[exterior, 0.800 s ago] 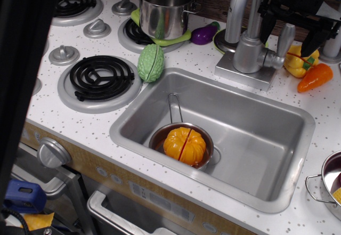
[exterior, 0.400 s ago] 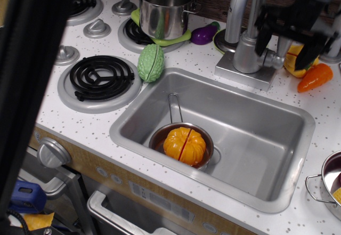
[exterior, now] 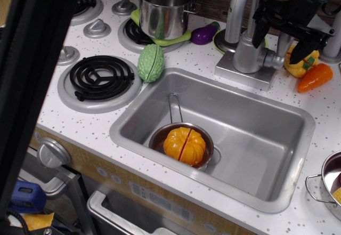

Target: Turn lever vertical to front

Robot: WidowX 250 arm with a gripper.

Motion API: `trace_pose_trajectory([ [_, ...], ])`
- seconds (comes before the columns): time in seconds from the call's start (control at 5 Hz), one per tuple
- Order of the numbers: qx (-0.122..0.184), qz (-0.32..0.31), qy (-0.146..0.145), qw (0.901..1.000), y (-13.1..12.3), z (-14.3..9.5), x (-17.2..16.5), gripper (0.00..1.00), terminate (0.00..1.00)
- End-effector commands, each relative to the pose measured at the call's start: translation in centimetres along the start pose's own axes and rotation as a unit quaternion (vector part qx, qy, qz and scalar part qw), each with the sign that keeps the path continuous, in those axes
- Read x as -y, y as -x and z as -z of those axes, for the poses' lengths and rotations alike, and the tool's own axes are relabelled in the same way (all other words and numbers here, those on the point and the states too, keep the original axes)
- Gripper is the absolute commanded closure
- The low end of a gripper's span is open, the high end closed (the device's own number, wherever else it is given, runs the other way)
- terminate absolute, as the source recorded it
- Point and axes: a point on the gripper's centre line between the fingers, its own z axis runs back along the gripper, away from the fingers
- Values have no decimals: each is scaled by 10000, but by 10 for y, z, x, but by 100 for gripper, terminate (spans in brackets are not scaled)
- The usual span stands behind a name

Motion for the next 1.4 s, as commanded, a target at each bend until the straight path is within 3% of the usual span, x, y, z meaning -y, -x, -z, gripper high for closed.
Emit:
trace_pose_trajectory([
  [0.0, 729, 19, 241, 9970, -30, -39, -14, 0, 0],
  [0.6, 904, 59, 388, 9951, -56, -36, -14, 0, 0],
  [0.8, 908, -100, 532, 9944, -51, -28, -12, 100, 0],
  [1.2, 670, -737, 639, 9930, -9, -30, 3, 100, 0],
])
